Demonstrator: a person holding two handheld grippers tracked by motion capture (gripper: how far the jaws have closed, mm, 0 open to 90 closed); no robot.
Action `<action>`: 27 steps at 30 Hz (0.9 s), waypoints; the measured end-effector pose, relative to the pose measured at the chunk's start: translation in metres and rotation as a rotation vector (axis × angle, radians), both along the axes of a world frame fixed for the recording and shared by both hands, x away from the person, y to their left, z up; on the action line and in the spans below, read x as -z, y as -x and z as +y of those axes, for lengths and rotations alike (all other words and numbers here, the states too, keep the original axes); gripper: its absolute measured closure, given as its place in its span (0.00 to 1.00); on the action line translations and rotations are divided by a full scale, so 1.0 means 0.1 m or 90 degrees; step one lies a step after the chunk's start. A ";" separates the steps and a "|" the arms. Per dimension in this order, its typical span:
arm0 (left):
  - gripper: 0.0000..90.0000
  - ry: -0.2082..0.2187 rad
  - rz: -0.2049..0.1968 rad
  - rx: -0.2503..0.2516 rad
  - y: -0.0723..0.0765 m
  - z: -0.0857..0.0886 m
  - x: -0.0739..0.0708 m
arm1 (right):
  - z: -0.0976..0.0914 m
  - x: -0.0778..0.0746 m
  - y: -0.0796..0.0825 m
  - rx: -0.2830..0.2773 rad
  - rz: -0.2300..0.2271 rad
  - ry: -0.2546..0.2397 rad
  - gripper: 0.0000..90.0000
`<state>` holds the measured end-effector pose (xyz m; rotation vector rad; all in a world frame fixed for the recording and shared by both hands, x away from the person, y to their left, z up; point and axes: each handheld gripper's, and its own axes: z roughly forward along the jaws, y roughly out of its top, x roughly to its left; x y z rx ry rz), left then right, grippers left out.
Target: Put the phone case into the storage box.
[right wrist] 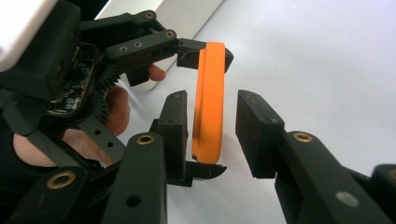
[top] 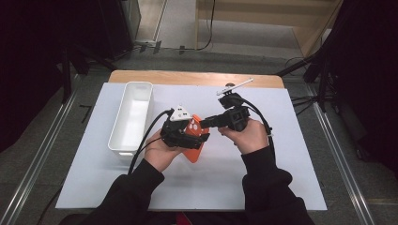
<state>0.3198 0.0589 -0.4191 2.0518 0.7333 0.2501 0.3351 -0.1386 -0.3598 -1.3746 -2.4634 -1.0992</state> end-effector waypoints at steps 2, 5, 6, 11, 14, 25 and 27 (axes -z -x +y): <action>0.18 0.002 0.008 0.003 0.00 0.00 0.00 | -0.02 -0.01 0.00 -0.003 0.002 -0.004 0.68; 0.18 0.002 0.013 0.007 0.00 0.00 -0.02 | -0.05 -0.04 0.01 -0.009 0.002 -0.005 0.66; 0.18 0.002 0.014 0.009 0.00 0.00 -0.02 | -0.05 -0.04 0.01 -0.008 -0.001 -0.008 0.66; 0.18 0.006 0.021 0.011 0.00 0.02 -0.04 | -0.11 -0.07 0.03 -0.011 -0.010 -0.008 0.62; 0.18 0.005 0.028 0.017 -0.01 0.03 -0.05 | -0.15 -0.07 0.04 -0.013 -0.018 -0.008 0.60; 0.18 0.001 0.045 0.037 -0.02 0.05 -0.10 | -0.27 0.04 0.03 -0.034 -0.076 -0.007 0.49; 0.18 0.003 0.049 0.041 -0.02 0.05 -0.11 | -0.28 0.07 0.03 -0.038 -0.089 -0.003 0.48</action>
